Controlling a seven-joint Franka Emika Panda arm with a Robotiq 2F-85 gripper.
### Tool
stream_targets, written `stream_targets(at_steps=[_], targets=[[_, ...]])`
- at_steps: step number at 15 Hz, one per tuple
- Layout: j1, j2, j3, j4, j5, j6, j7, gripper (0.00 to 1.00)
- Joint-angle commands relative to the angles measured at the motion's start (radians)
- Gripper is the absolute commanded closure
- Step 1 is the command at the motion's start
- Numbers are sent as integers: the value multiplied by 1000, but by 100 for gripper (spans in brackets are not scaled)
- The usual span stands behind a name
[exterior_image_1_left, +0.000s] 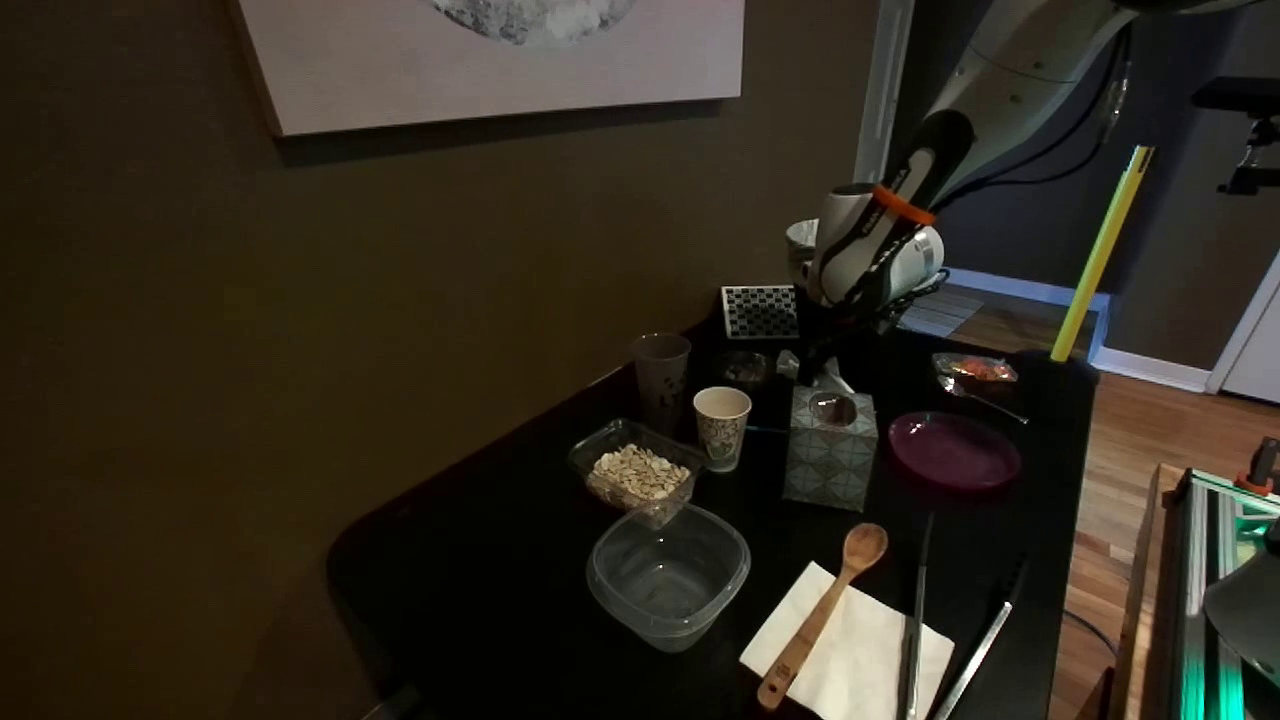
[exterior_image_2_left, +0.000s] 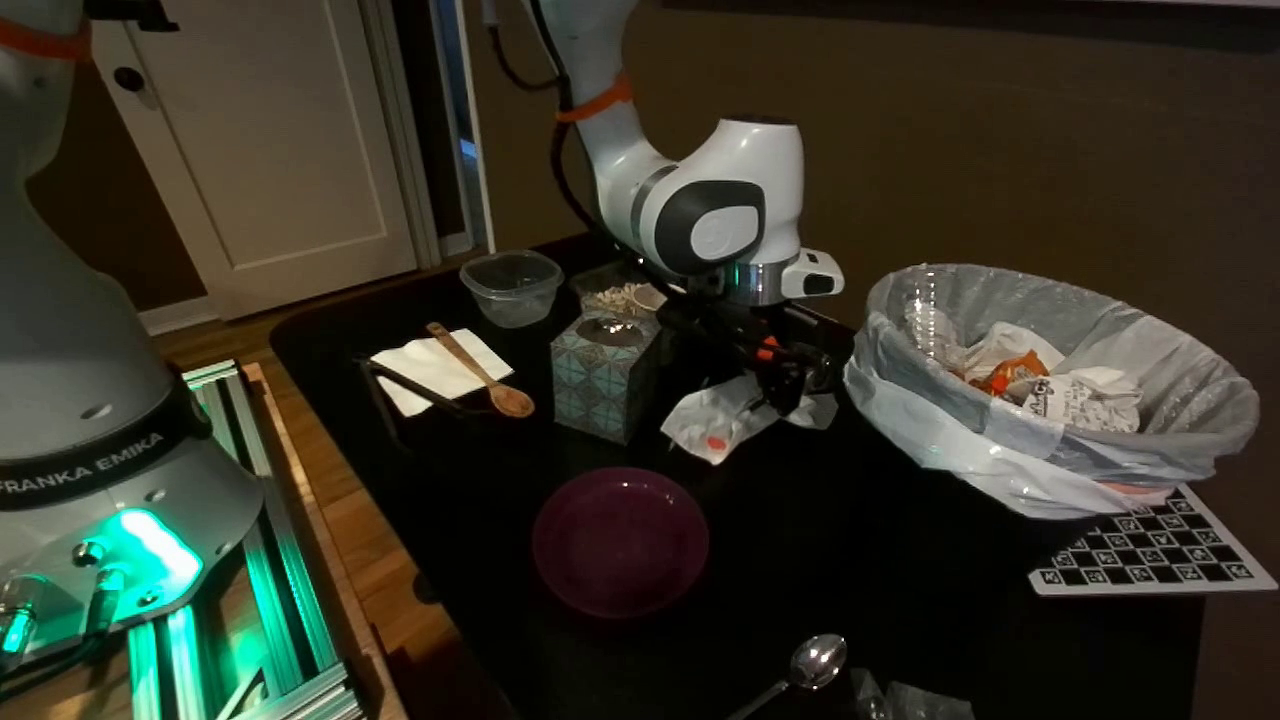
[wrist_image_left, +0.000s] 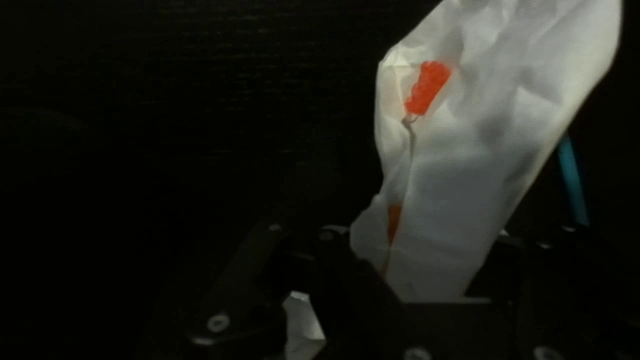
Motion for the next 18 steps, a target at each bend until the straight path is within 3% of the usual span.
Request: stream_targets(at_steps=[1,7,18], targets=[[45,-56,-36,-20,-33,-76,44,100],[67,-157,-22,-45,-47,-208,44,100],[145,-425,-20,-66,-143,-520,154,100]])
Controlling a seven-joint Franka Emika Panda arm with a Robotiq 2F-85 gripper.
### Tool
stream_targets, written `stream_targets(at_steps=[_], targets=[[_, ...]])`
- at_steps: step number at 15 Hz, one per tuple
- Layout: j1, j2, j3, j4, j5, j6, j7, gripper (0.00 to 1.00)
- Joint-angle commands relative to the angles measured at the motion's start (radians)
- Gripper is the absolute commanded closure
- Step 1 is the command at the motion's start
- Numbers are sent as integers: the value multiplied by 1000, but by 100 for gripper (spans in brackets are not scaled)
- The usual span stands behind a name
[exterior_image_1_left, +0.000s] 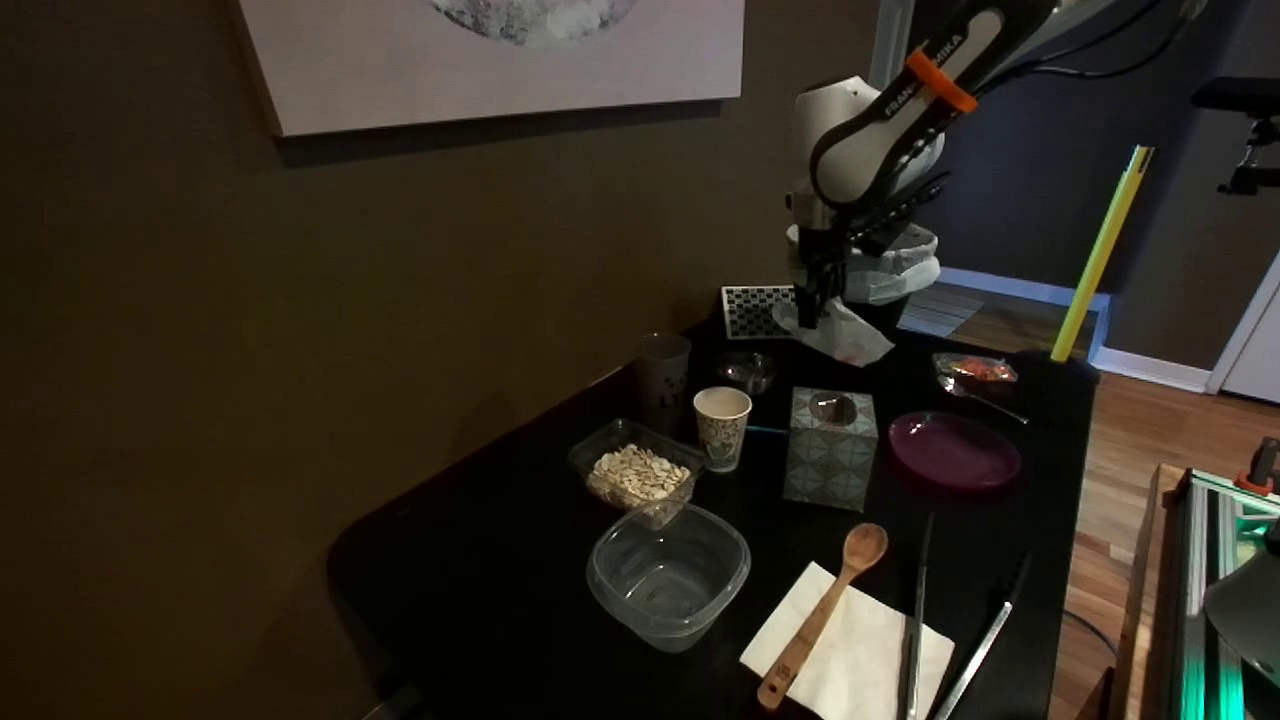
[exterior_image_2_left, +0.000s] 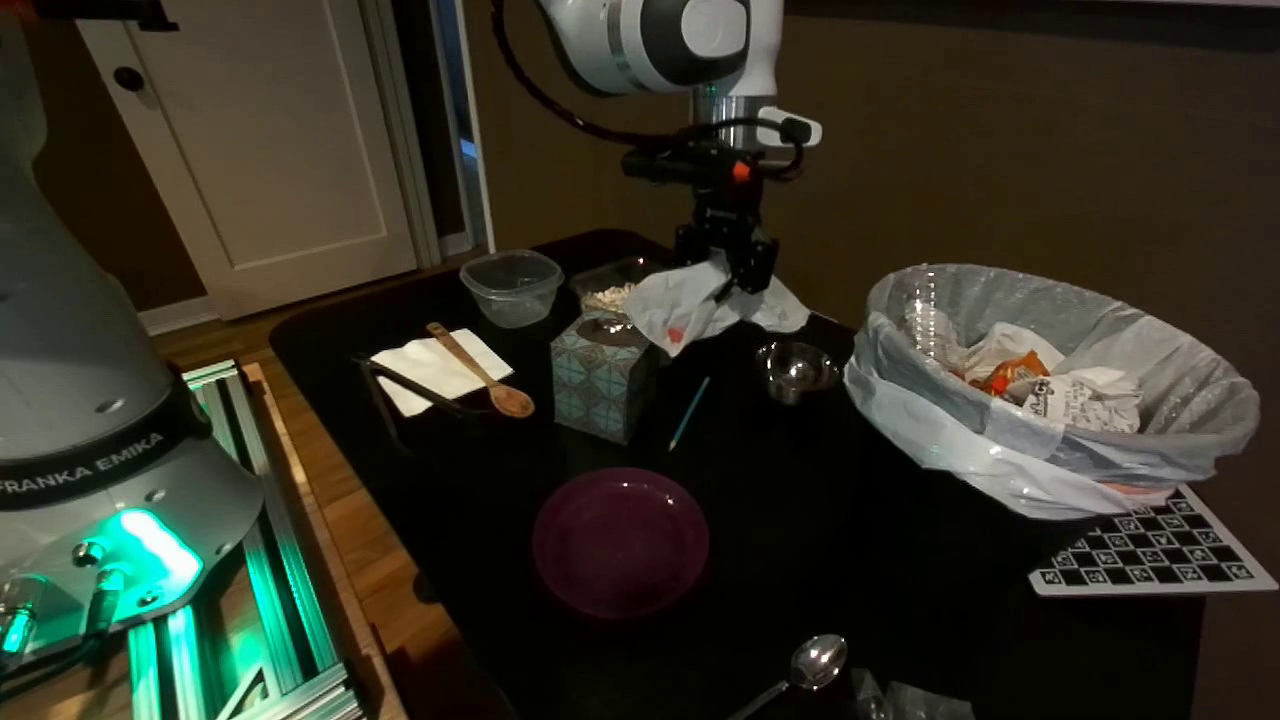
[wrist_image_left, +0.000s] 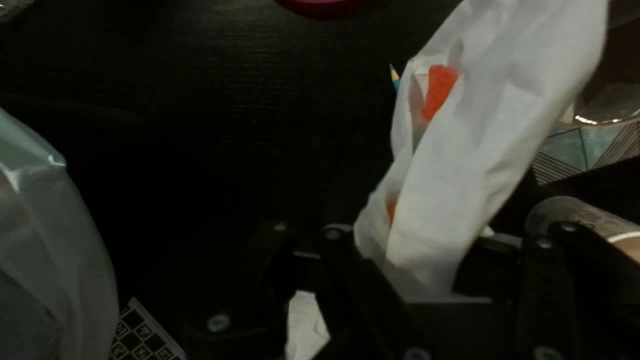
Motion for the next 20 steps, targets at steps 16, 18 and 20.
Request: stream_targets(at_steps=[16,18,20], targets=[[-95,-347,-37,68,-201,-326,44,100],[-116,-338,-53,96,-210,-331,35,100],[-135,-335,-71,120,-212,-328,21,100]])
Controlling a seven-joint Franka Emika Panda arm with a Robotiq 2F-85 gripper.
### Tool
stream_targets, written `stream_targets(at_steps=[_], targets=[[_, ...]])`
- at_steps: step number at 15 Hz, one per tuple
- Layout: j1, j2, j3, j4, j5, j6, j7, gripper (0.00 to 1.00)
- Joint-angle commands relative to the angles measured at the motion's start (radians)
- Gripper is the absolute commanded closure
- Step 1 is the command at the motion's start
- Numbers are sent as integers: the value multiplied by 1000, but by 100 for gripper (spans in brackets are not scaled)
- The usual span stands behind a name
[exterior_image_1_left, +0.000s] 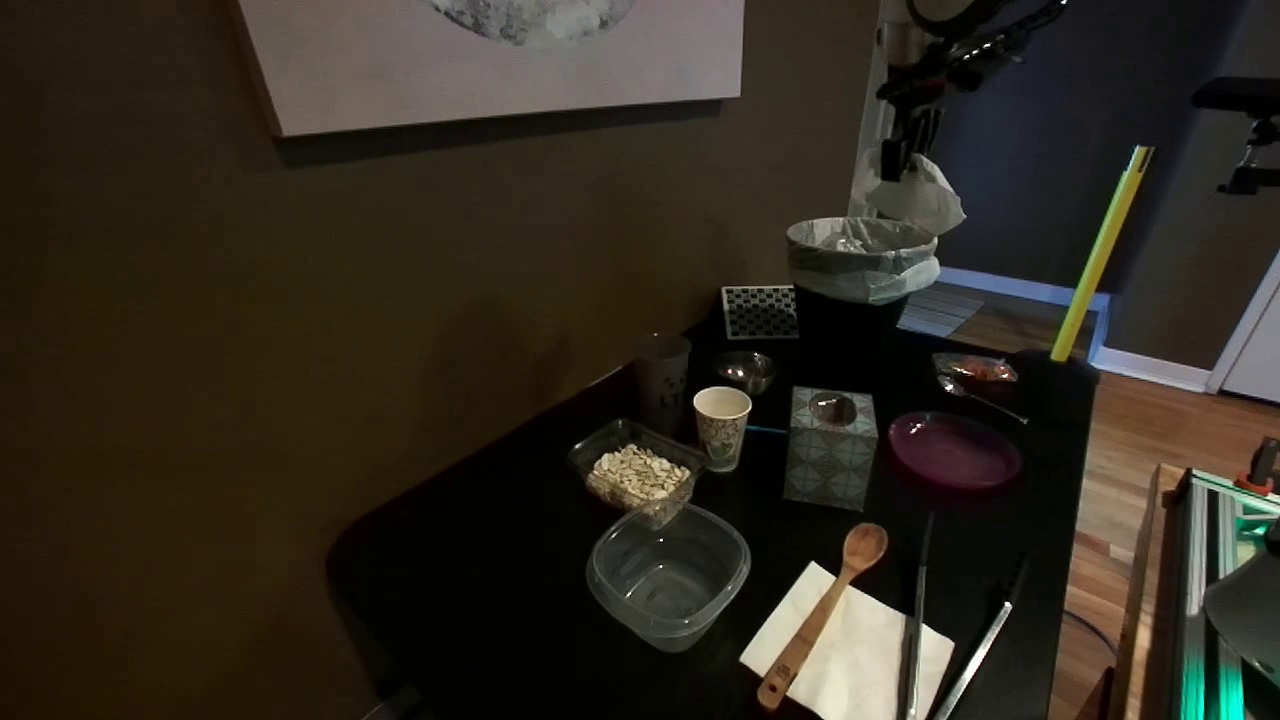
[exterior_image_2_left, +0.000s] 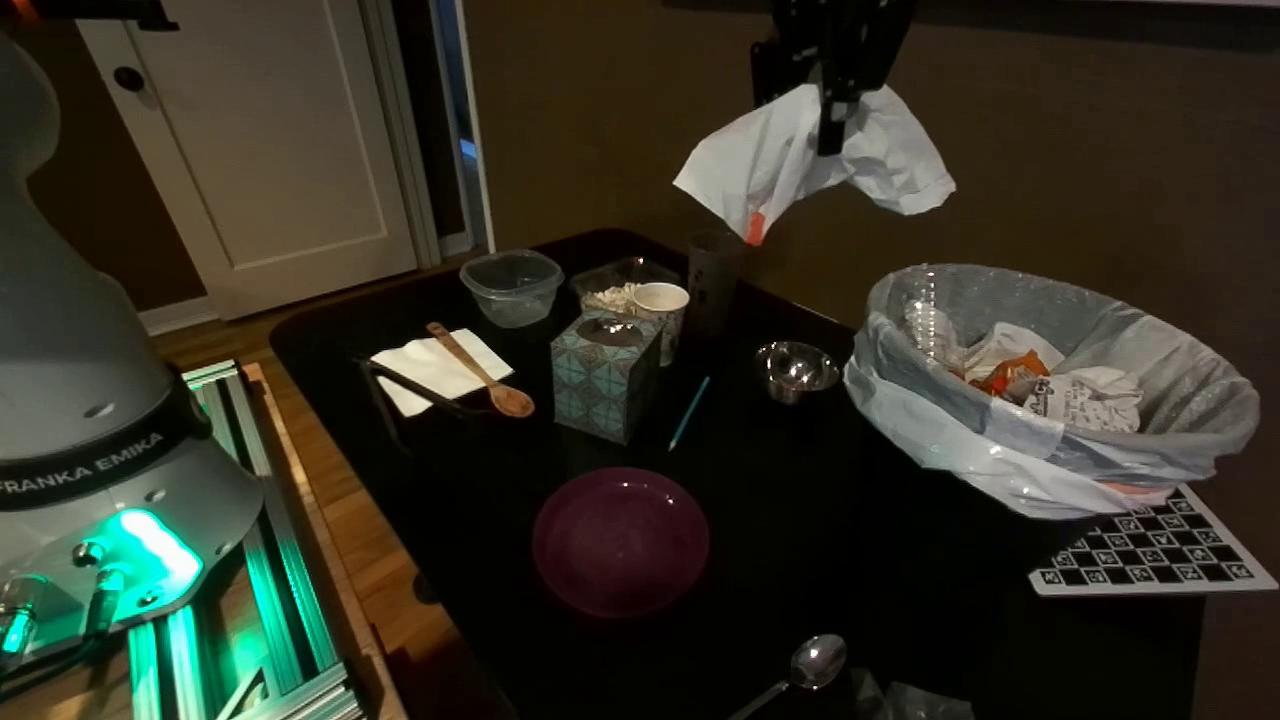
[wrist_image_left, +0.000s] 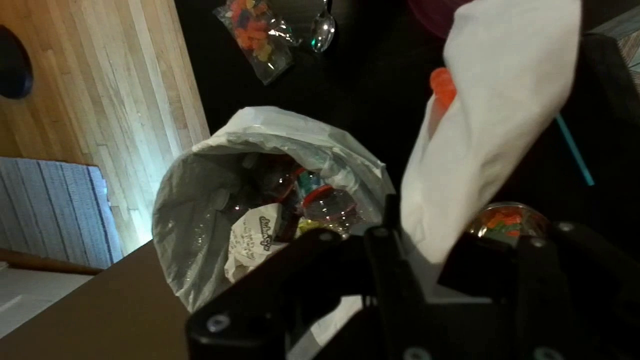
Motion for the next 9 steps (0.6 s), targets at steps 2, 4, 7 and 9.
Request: stream_targets(at_steps=[2,4,7,9], targets=[[-44,21,-41,69,-22,-1,-38,100],[-64,38,-63,99,-20,32,-50,100],[-95,83,-98,143,-20,124,-62,100],[-113,134,-118,182,5,190,-75,100]])
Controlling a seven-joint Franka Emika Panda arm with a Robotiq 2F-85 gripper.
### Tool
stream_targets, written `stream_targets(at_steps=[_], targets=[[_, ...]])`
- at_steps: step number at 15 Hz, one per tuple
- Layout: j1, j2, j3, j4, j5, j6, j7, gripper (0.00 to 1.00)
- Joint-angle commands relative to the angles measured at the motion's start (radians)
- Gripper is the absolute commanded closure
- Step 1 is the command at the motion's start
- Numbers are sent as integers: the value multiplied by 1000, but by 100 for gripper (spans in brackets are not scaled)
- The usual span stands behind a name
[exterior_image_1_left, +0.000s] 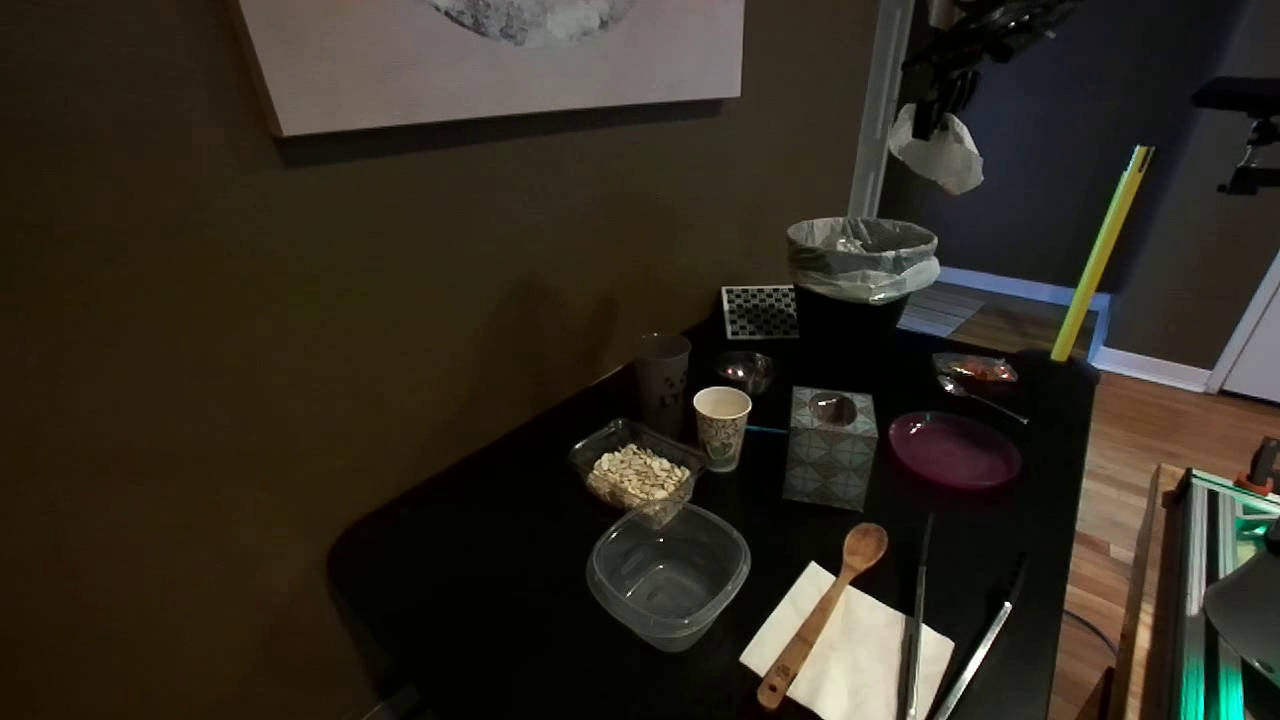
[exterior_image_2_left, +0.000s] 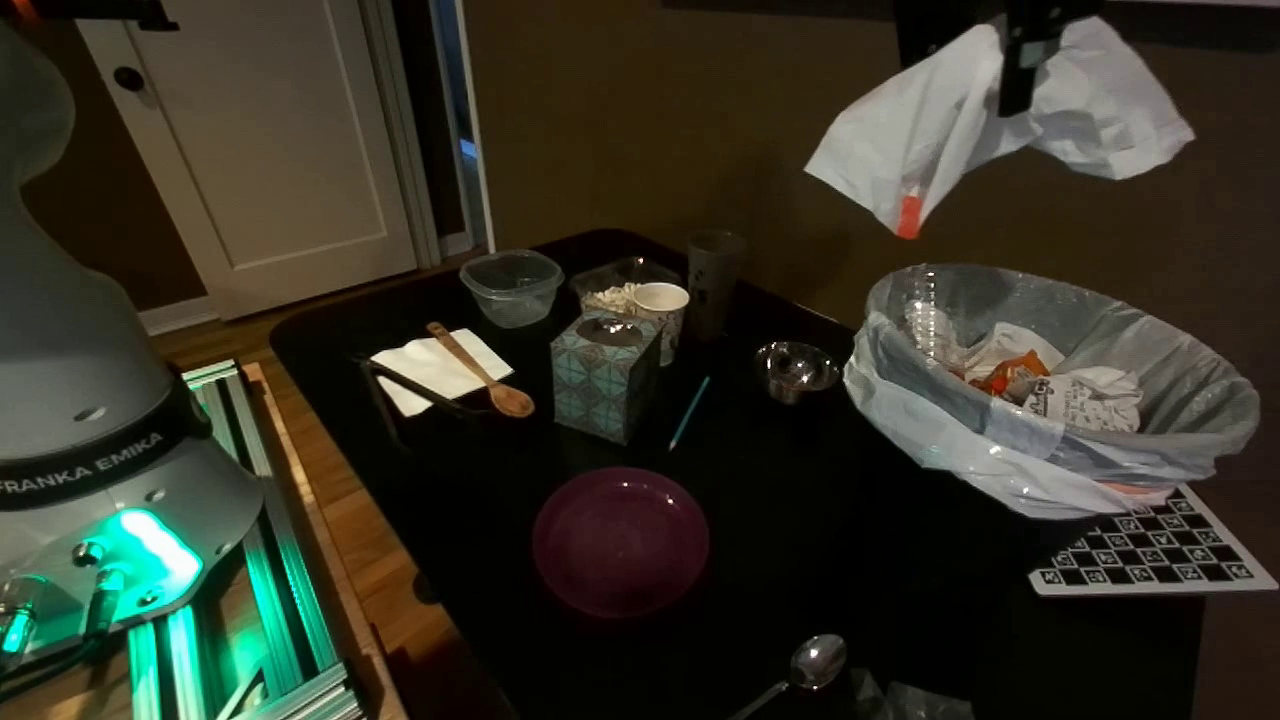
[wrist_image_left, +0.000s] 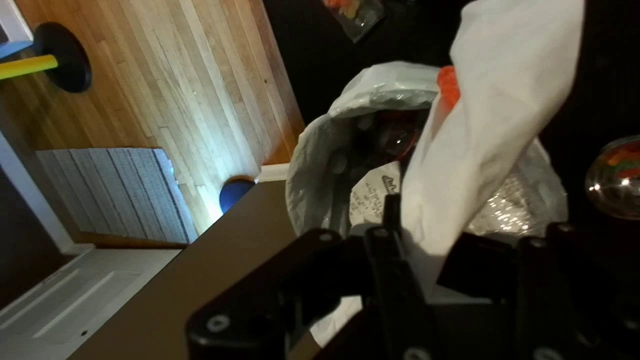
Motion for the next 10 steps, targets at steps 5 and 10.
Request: stream_targets(at_steps=[5,10], targets=[[-48,218,-37,128,52,192,-46,100],[-49,308,-22,166,66,258,-71,100]])
